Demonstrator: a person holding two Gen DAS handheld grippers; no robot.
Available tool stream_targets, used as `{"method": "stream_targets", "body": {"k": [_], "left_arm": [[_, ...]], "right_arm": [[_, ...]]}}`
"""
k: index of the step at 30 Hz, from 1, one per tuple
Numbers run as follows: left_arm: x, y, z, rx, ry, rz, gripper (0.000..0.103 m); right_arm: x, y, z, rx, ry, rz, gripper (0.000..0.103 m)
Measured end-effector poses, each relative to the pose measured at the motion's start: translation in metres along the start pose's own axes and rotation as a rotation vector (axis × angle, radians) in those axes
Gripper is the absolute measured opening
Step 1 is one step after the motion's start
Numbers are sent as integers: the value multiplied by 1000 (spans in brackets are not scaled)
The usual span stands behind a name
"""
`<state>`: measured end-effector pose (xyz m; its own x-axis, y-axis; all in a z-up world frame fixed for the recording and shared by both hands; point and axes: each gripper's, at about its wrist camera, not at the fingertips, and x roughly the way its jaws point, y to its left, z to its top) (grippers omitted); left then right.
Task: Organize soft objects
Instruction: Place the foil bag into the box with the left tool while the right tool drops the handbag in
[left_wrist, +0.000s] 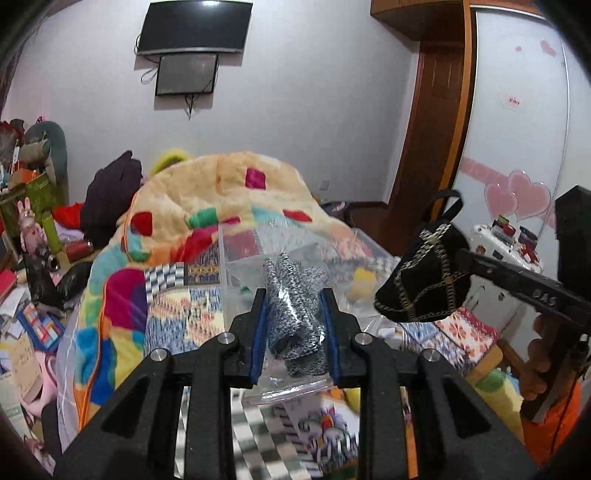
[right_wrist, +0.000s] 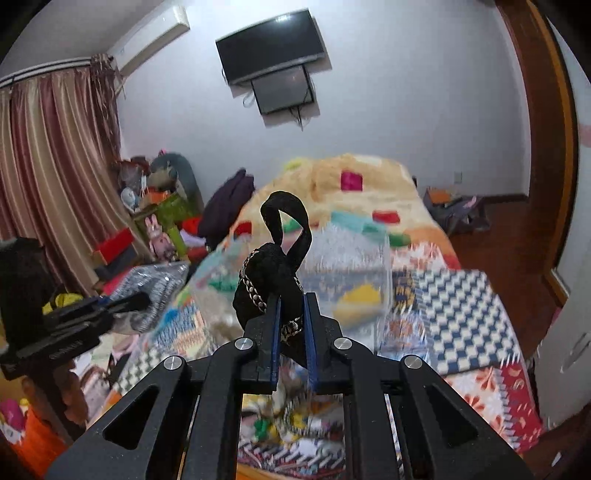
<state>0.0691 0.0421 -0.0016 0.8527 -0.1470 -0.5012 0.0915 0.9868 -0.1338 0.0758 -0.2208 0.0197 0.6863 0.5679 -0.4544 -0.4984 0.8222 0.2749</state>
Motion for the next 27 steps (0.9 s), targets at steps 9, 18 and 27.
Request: {"method": "stream_targets", "body": {"k": [9, 18, 27], "left_arm": [[35, 17, 39, -9, -11, 8, 27], [90, 28, 48, -23, 70, -7, 27], [144, 25, 32, 10, 197, -2, 27]], "right_arm": [[8, 1, 41, -43, -98, -36, 10], [60, -6, 42, -57, -20, -43, 10], [109, -5, 23, -81, 115, -39, 10]]}}
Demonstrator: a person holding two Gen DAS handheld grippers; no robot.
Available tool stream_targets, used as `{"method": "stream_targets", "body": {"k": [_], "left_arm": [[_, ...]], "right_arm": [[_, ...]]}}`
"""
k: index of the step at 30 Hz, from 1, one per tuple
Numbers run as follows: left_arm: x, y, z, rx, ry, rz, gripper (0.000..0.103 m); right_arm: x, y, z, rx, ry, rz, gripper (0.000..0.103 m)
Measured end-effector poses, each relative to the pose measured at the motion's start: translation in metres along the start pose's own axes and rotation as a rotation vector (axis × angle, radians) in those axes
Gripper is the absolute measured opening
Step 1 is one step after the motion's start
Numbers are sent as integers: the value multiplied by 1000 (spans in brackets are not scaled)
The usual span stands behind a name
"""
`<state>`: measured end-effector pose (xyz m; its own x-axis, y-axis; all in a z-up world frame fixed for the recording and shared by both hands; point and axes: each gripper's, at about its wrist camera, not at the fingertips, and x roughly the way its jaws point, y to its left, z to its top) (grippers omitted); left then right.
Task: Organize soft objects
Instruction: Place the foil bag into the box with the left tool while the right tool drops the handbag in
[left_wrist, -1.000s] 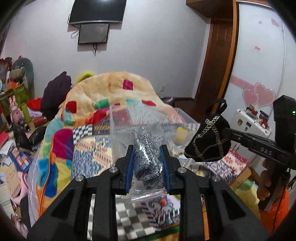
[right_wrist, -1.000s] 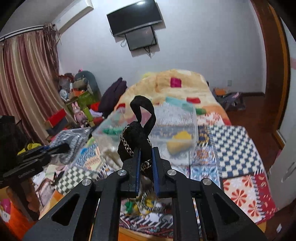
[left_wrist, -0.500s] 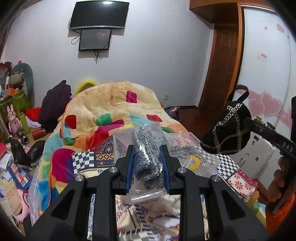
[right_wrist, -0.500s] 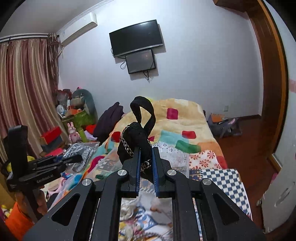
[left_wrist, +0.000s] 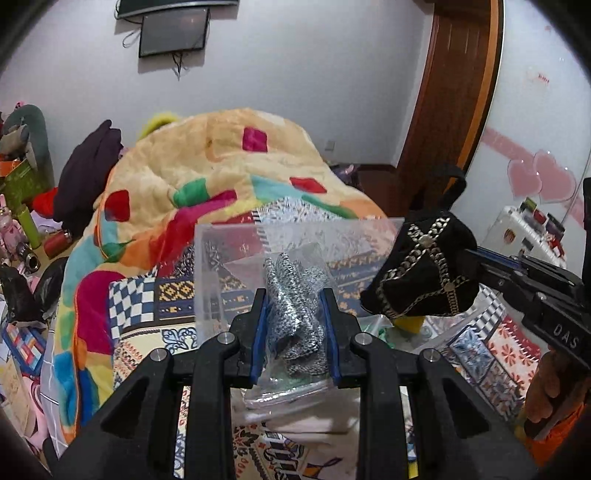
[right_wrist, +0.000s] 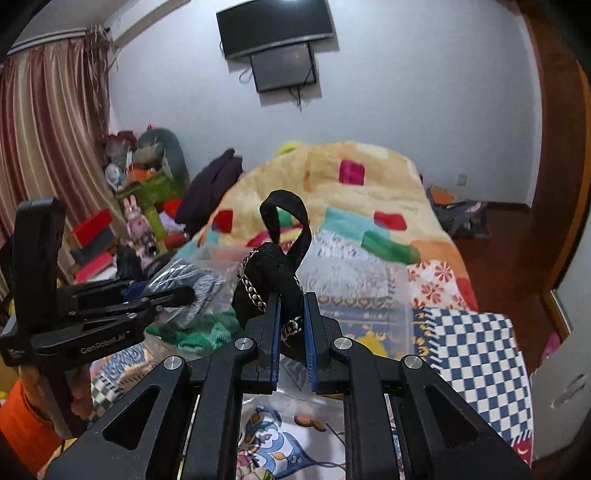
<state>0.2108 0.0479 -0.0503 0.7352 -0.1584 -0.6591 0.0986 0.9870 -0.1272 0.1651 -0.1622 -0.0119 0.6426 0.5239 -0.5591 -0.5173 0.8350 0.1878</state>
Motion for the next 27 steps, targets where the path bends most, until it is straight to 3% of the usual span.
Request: {"method": "stream_targets", "body": {"k": [5, 13, 18, 21, 26, 27], "left_arm": [[16, -1, -4, -1, 59, -11, 27], [8, -5, -7, 13, 60, -21, 31], [-6, -6, -7, 8, 34, -32, 39], [-21, -9, -8, 14, -1, -28, 46], [-48, -18, -13, 30, -60, -26, 60], [-53, -19, -15, 33, -69, -26, 63]], "right_arm": [[11, 7, -4, -26, 49, 14, 10], [23, 12, -14, -53, 127, 17, 13], [15, 14, -15, -72, 144, 15, 28], [4, 15, -15, -77, 115, -3, 38], [-22, 8, -12, -52, 67, -16, 44], [-26, 7, -12, -49, 56, -22, 50]]}}
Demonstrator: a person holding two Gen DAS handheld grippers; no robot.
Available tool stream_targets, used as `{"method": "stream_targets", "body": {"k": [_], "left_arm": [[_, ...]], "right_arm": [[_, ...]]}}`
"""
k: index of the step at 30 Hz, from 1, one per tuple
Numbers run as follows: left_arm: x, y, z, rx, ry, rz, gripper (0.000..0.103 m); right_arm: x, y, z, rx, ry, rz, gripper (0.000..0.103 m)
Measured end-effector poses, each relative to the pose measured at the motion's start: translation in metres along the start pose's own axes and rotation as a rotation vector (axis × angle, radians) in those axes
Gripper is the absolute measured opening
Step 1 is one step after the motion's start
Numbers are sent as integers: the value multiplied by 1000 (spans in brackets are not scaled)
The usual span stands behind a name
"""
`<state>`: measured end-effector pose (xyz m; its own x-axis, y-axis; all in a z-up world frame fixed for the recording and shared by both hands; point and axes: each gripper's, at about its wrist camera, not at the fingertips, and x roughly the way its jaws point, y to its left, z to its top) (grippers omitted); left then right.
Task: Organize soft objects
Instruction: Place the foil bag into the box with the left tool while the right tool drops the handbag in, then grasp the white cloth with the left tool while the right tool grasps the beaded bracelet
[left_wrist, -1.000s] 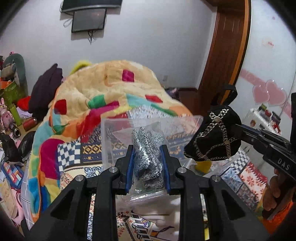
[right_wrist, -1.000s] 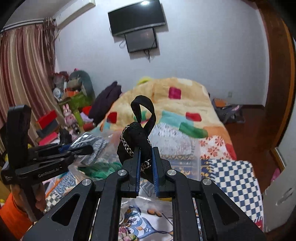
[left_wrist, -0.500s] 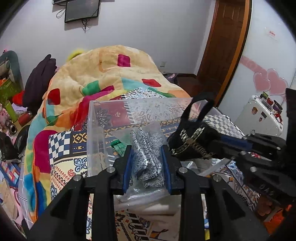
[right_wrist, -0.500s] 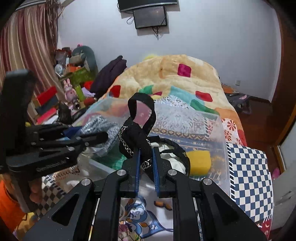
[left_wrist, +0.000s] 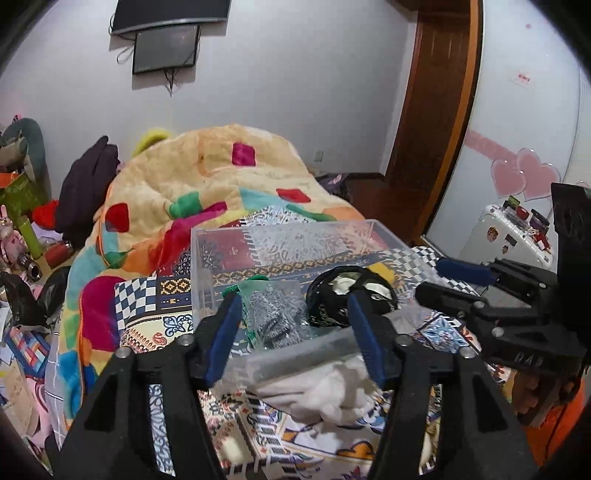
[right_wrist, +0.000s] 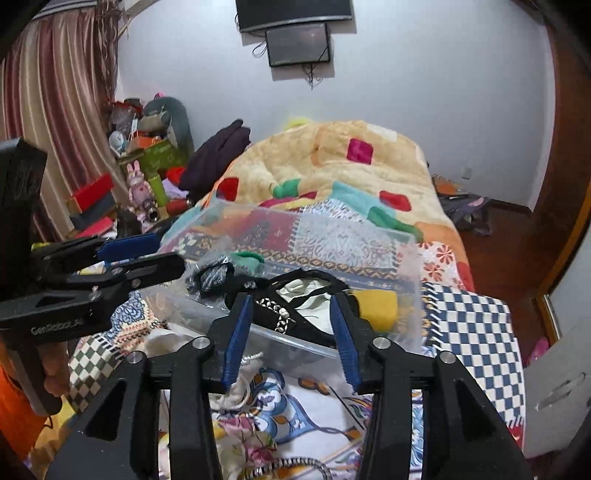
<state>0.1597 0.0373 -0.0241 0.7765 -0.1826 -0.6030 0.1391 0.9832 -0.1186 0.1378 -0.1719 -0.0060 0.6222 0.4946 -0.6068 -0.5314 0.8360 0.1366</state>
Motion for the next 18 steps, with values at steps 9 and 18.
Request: {"method": "stream_targets", "body": {"k": [9, 18], "left_arm": [[-20, -9, -36, 20, 9, 21, 74], [1, -9, -66, -34, 80, 33, 73]], "right_arm": [[-30, -13, -32, 39, -2, -34, 65], [-18, -13, -79, 58, 124, -38, 65]]}}
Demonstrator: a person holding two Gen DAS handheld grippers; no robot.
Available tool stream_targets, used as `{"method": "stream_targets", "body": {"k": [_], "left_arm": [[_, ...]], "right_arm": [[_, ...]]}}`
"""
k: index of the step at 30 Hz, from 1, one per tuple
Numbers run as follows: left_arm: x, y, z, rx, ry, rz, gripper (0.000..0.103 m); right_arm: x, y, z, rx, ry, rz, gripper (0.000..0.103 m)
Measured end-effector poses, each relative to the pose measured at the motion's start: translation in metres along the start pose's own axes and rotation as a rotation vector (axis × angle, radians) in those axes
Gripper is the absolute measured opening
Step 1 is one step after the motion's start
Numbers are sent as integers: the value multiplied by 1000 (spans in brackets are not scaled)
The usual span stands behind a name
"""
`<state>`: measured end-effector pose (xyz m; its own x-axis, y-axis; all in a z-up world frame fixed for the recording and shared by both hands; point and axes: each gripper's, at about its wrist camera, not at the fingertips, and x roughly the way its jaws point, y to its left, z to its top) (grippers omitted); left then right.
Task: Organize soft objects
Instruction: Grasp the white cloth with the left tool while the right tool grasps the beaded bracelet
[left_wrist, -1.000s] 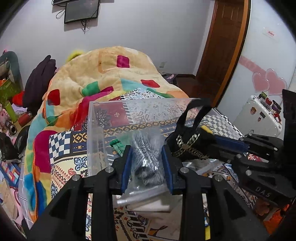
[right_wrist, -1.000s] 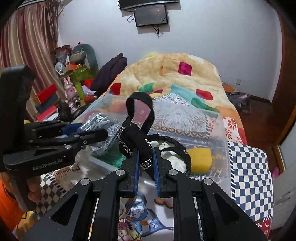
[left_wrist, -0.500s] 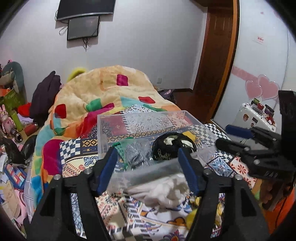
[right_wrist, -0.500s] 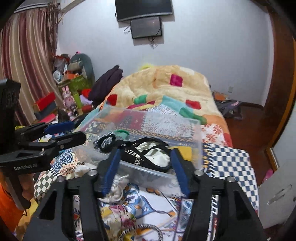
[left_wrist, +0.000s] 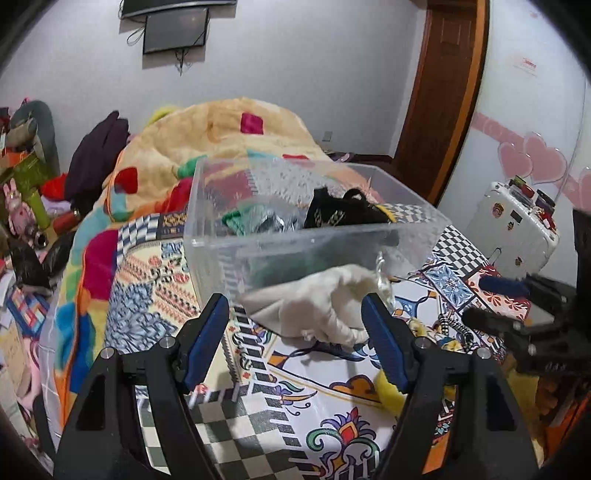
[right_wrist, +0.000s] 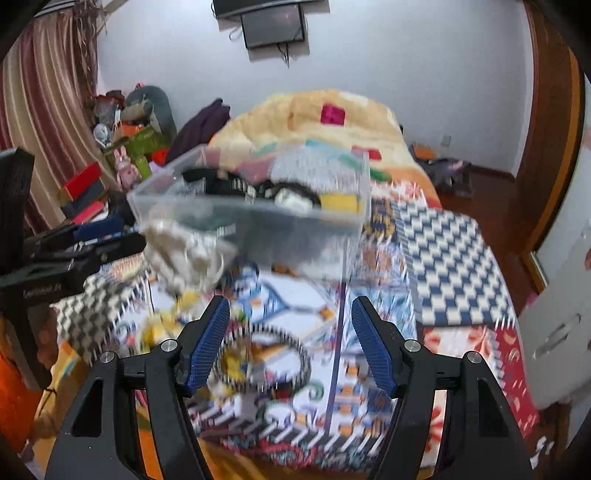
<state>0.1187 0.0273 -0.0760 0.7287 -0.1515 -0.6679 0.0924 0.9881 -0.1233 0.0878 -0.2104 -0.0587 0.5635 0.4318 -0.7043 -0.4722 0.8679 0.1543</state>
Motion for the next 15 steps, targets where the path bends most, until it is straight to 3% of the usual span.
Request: {"method": "stream_targets", "body": {"k": [8, 9, 10, 12, 15], "left_arm": [[18, 0, -10, -29, 55, -25, 49], [20, -1, -11, -30, 61, -36, 41], [22, -1, -12, -32, 67, -49, 34], [27, -1, -14, -36, 83, -62, 28], [30, -1, -16, -45, 84, -65, 18]], "right_arm": [[14, -5, -21, 8, 73, -10, 64], [16, -7, -22, 8, 78, -13, 59], [17, -6, -24, 9, 82, -11, 47], [18, -10, -24, 17, 77, -25, 35], [18, -13, -23, 42, 73, -11, 34]]}}
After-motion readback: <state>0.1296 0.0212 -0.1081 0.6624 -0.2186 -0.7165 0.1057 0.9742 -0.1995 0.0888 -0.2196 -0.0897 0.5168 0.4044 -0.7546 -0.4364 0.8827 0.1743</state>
